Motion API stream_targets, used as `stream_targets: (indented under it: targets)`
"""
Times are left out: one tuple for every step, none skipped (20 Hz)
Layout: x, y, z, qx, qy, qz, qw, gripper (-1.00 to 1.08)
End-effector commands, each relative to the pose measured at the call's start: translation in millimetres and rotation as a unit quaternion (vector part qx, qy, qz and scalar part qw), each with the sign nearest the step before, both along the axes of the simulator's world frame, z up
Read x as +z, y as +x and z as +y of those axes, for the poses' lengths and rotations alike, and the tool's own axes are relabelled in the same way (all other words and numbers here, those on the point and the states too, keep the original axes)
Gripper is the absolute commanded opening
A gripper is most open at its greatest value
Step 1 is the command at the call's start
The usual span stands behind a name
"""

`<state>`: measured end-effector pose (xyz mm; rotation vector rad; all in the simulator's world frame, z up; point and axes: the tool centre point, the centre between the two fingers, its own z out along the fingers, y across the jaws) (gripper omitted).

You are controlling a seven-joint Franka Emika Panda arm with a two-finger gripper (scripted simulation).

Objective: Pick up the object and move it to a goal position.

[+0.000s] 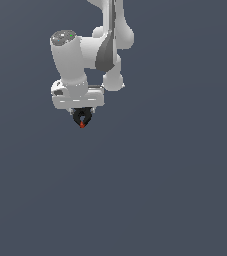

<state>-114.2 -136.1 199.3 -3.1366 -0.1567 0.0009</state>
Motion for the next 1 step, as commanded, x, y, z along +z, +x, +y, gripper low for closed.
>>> stream_targets:
  targets:
    - [3.1, -0.5, -1.8, 0.001, 0.000, 0.000, 1.0000, -1.00]
